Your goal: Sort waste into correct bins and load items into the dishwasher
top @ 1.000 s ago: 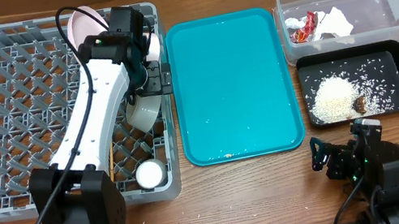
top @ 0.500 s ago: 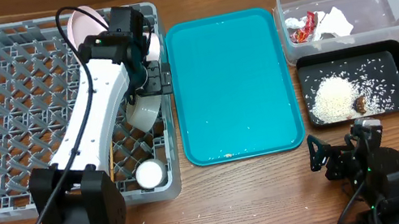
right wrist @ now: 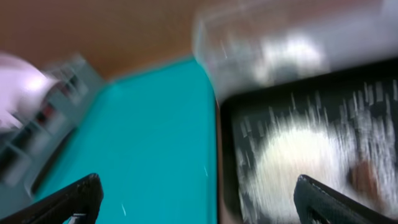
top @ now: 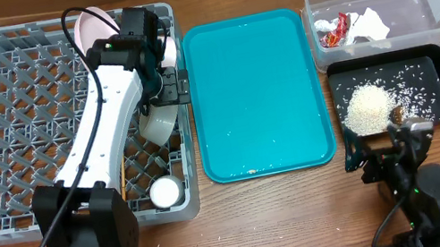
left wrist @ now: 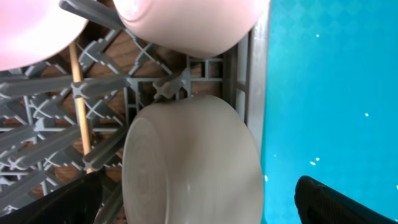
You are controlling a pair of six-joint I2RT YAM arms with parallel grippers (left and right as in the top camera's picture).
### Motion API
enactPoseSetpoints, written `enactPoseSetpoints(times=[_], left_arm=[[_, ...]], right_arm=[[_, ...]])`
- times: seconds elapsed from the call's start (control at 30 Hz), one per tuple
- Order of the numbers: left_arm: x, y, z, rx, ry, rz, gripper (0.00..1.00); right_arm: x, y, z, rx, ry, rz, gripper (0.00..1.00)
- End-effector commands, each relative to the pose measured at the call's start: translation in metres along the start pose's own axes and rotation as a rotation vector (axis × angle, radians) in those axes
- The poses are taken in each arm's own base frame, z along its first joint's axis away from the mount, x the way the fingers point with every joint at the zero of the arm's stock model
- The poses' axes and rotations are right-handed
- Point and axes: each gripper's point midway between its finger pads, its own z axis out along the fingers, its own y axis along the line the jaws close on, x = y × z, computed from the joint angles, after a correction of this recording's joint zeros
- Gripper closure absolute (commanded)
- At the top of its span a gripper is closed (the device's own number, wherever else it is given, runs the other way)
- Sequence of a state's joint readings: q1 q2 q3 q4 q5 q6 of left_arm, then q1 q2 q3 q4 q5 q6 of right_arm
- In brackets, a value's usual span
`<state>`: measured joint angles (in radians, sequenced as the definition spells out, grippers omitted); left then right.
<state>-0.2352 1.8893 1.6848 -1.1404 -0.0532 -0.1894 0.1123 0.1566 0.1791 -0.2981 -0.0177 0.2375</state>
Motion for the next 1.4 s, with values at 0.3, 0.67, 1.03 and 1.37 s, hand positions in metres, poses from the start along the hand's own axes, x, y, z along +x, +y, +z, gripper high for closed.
enactPoseSetpoints(times=[0.3,0.67,1.03,1.37], left_arm=[[-0.003,0.0,-0.001,0.002,-0.007,-0.018,0.0],[-0.003,0.0,-0.001,0.002,-0.006,-0.018,0.01],[-0.003,0.0,-0.001,0.002,-0.007,-0.018,0.0],[-0.012,0.016,-0.086,-0.136,-0.241,0.1,0.0]], right_arm=[[-0.021,0.012,0.002,-0.055,-0.223,-0.378,0.0],[-0.003,0.01,0.002,-0.076,-0.197,-0.369,0.0],[-0.003,0.01,0.002,-0.076,-0.196,-0.369,0.0],[-0.003,0.01,0.002,-0.076,-0.196,-0.369,0.0]])
